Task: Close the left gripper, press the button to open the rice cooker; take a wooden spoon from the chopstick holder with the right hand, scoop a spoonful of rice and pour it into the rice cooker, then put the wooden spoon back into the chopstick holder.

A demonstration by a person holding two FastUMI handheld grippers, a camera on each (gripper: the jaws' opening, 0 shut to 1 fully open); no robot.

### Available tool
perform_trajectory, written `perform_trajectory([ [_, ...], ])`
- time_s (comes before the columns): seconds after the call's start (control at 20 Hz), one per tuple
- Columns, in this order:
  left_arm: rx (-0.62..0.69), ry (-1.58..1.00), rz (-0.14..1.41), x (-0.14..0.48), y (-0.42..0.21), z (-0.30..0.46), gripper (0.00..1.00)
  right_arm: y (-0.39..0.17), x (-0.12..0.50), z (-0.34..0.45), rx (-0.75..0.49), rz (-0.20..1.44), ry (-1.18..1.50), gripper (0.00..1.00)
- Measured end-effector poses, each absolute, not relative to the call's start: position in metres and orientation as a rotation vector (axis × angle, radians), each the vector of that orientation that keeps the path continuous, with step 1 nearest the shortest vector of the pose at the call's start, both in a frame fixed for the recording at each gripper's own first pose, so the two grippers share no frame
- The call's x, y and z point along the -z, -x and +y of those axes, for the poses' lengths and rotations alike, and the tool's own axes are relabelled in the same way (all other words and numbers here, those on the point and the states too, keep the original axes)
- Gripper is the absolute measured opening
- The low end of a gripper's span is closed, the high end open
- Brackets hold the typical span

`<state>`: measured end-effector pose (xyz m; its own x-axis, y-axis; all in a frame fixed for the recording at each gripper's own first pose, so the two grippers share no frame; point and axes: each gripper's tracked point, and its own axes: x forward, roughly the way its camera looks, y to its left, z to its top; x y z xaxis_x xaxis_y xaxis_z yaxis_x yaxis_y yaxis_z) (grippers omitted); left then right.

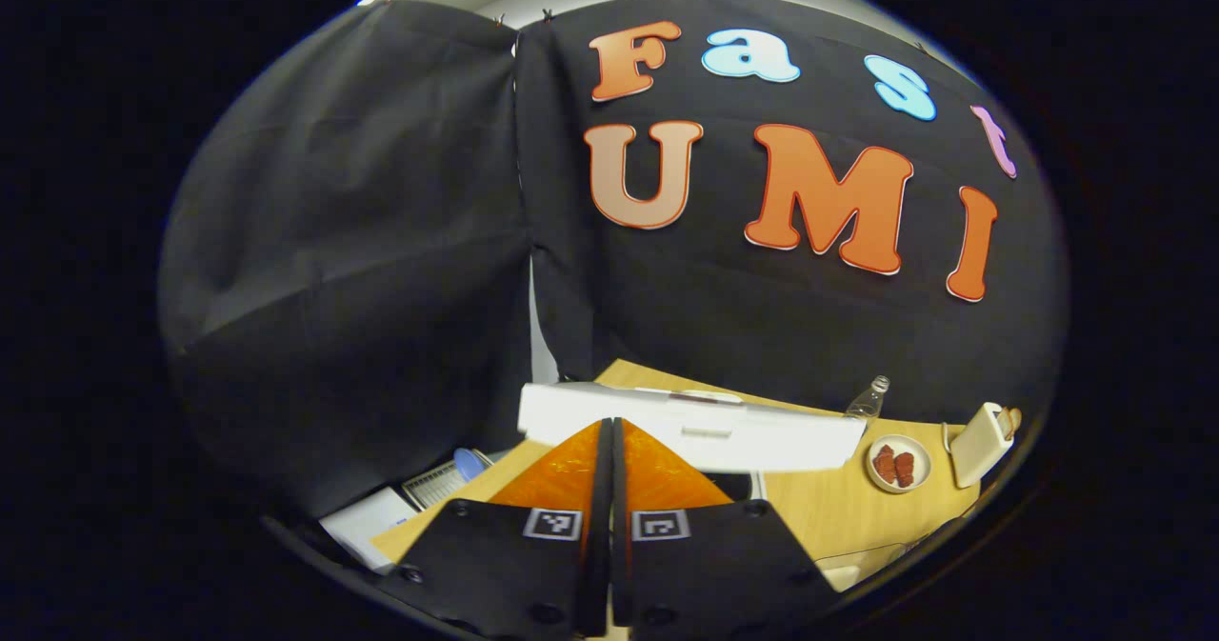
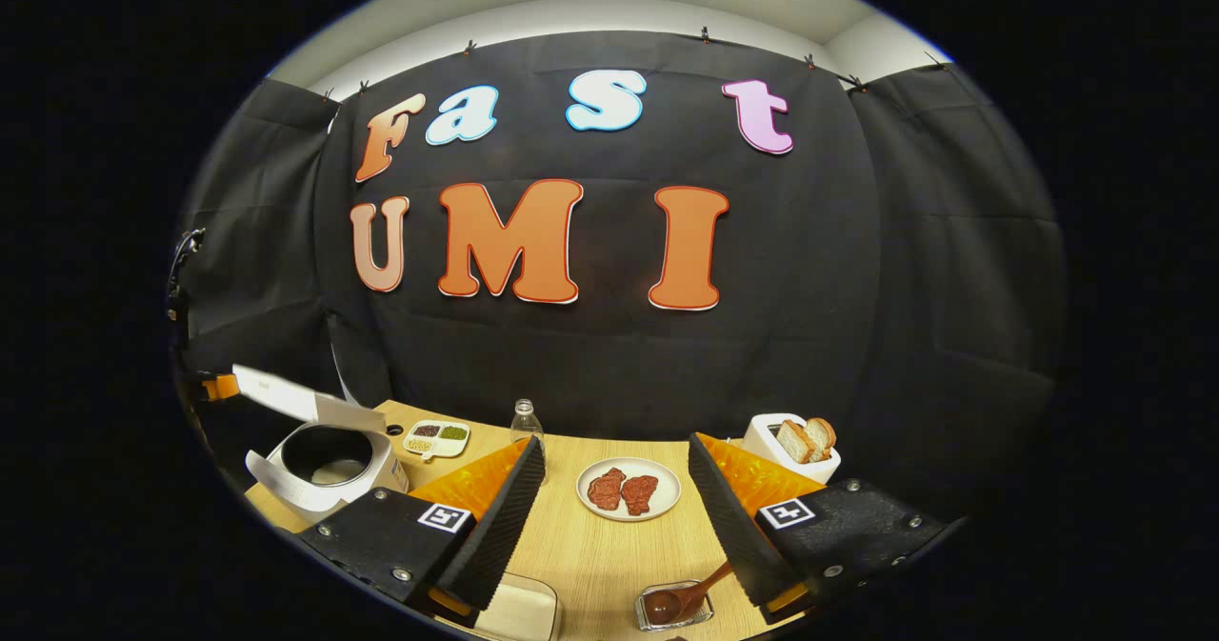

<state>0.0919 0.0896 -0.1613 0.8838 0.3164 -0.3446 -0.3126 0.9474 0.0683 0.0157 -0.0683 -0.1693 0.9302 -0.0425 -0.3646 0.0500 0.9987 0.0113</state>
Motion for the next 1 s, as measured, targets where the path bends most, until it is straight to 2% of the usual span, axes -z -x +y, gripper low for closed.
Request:
perform_trajectory([
  [0.15, -0.290, -0.034, 0.287, 0.145, -0.079, 0.066, 0.14, -0.008, 0.181, -0.081, 0.054, 0.393, -0.030, 0.94],
  [0.2, -0.293, -0.059, 0.265, 0.136, -0.074, 0.062, 0.30, -0.005, 0.185, -0.086, 0.063, 0.400, -0.031, 0.94],
  [0.25, -0.285, -0.077, 0.241, 0.128, -0.067, 0.056, 0.42, -0.003, 0.189, -0.093, 0.074, 0.407, -0.033, 0.94],
  [0.3, -0.266, -0.087, 0.221, 0.123, -0.064, 0.047, 0.51, 0.000, 0.194, -0.100, 0.086, 0.419, -0.034, 0.94],
  [0.35, -0.238, -0.089, 0.205, 0.116, -0.061, 0.034, 0.53, 0.003, 0.200, -0.107, 0.098, 0.431, -0.036, 0.94],
  [0.5, -0.227, -0.144, 0.170, 0.108, -0.045, 0.015, 0.81, 0.012, 0.215, -0.127, 0.132, 0.460, -0.062, 0.95],
  [0.6, -0.242, -0.204, 0.147, 0.108, -0.038, 0.007, 0.87, 0.019, 0.227, -0.143, 0.166, 0.482, -0.087, 0.94],
  [0.65, -0.234, -0.216, 0.144, 0.109, -0.033, -0.001, 0.85, 0.024, 0.234, -0.152, 0.185, 0.497, -0.097, 0.94],
  [0.7, -0.223, -0.219, 0.145, 0.112, -0.030, -0.010, 0.91, 0.027, 0.242, -0.161, 0.205, 0.515, -0.107, 0.95],
  [0.75, -0.211, -0.217, 0.148, 0.114, -0.026, -0.017, 0.88, 0.031, 0.251, -0.169, 0.216, 0.532, -0.119, 0.94],
  [1.0, -0.172, -0.222, 0.154, 0.116, -0.012, -0.049, 0.99, 0.046, 0.309, -0.192, 0.253, 0.682, -0.229, 0.94],
])
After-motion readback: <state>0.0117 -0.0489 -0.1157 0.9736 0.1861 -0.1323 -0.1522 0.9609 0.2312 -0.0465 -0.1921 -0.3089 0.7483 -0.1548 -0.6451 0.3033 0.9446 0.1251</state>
